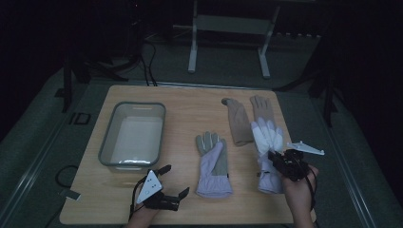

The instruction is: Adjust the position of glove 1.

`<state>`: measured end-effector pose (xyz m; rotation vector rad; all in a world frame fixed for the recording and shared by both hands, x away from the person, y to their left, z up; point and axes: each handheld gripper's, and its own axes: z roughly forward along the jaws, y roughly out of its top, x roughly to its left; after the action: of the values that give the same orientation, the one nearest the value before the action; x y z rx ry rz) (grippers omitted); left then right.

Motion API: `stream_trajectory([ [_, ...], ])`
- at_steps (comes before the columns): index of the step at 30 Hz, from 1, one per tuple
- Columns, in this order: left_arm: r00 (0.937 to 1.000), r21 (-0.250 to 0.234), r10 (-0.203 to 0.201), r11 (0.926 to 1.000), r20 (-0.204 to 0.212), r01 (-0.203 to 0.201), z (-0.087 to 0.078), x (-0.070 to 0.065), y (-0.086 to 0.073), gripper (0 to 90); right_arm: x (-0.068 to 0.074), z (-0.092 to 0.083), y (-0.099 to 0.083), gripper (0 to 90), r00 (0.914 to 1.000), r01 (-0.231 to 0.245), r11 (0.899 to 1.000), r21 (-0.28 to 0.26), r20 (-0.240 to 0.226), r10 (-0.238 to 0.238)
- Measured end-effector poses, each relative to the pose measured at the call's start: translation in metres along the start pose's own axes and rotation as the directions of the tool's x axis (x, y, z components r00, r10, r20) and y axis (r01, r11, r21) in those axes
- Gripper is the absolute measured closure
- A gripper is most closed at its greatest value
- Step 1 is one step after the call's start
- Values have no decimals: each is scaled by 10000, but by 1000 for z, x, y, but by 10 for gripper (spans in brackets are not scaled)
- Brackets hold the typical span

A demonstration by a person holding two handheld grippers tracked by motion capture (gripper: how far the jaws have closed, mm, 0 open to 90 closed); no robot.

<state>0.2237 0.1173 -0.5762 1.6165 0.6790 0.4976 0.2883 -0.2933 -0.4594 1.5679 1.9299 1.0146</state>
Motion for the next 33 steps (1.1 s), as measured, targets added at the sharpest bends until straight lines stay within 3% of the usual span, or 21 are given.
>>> stream_trajectory([
  [1,10000,39,-6,10000,-18,6,0,0,0,2,9,0,3,800,9994,-301,9995,-64,-145,300],
  [3,10000,42,28,10000,-10,-28,0,0,0,2,18,1,4,801,9989,-388,9992,-42,-266,387],
  [6,10000,23,36,10000,-5,-36,0,-1,0,2,28,1,6,802,9986,-391,9992,-104,-371,387],
  [7,10000,0,27,10000,-15,-27,0,-1,0,2,41,1,8,803,9975,-437,9989,-149,-567,428],
  [13,10000,-24,32,10000,-38,-32,0,-1,0,2,66,7,9,803,9951,-427,9991,-56,-891,421],
  [14,10000,-35,43,10000,-26,-43,-1,-1,0,2,76,9,10,804,9934,-525,9986,-57,-1021,517],
  [15,10000,-35,43,10000,-26,-43,-1,-1,0,2,76,9,10,804,9934,-525,9986,-57,-1021,517],
  [16,10000,-45,18,10000,-21,-18,0,-1,0,2,85,11,11,805,9918,-593,9982,-118,-1140,576],
  [18,10000,-55,7,10000,-25,-8,0,-1,0,2,91,11,11,805,9911,-560,9984,-115,-1220,542],
  [22,10000,-74,-14,10000,-48,14,0,0,0,2,118,21,12,805,9888,-371,9993,4,-1445,368],
  [28,10000,-89,-25,10000,-10,25,0,0,0,2,136,43,4,805,9877,-460,9976,521,-1467,532],
  [33,10000,-101,-20,9999,-28,19,-1,0,1,2,142,44,1,805,9859,-513,9976,471,-1568,581],
])
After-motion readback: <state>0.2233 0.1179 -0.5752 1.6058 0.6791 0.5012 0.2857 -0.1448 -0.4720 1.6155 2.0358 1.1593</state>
